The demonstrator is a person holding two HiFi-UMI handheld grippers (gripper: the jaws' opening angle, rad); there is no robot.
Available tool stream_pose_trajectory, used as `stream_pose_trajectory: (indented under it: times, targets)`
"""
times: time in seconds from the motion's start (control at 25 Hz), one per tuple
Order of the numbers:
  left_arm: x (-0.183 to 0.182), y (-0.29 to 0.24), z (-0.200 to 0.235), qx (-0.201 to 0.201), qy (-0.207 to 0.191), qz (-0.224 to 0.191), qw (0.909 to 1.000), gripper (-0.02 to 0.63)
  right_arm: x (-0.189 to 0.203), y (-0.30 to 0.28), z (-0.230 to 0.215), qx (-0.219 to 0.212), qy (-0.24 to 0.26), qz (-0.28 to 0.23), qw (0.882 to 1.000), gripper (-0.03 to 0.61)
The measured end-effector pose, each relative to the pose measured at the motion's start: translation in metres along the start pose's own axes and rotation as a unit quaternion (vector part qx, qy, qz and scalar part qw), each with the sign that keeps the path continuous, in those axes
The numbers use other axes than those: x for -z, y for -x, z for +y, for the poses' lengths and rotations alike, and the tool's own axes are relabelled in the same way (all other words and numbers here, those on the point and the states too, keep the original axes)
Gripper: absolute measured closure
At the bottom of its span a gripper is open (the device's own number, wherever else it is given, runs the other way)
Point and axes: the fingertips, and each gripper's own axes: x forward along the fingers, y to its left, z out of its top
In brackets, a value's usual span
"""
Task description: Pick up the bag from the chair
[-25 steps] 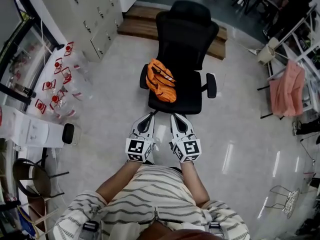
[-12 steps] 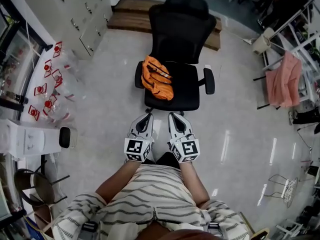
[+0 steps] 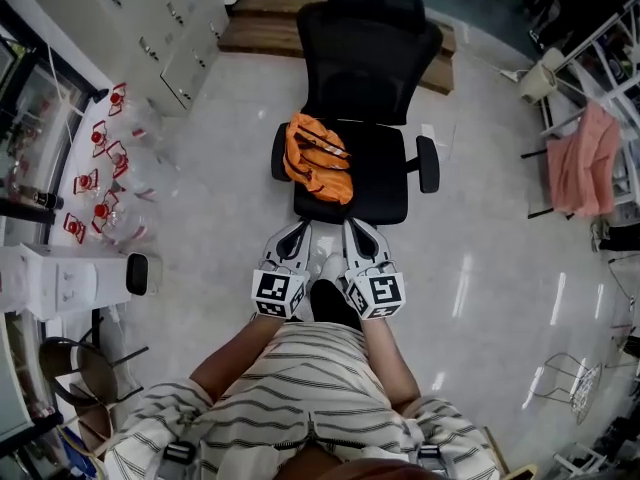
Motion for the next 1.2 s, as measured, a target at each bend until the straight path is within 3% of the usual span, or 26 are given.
stream_pose_trajectory:
  times: [0.2, 0.6, 0.88, 1.2]
  targets:
    - [-0.012, -0.037, 0.017, -0.015, 0.018, 0.006, 0.9997, 0.591, -0.015, -0.032, -0.020, -0.014, 0.004, -0.008, 1.000, 0.560]
    - [-0.029, -0.110, 0.015, -0.019, 0.010, 0.013, 0.9997, 0.591, -0.030, -0.073, -0.073, -0.027, 0.005, -0.002, 1.000, 0.560]
    - [-0.028, -0.134, 0.019, -0.032, 0.010, 0.025, 0.9991, 0.591, -0.035, -0.089, -0.105, -0.018, -0.001, -0.002, 1.000, 0.560]
    - [-0.024, -0.147, 0.045, -0.044, 0.025, 0.028, 0.9983, 0.591, -0.015, -0.113, -0.105, -0.016, -0.007, 0.023, 1.000, 0.560]
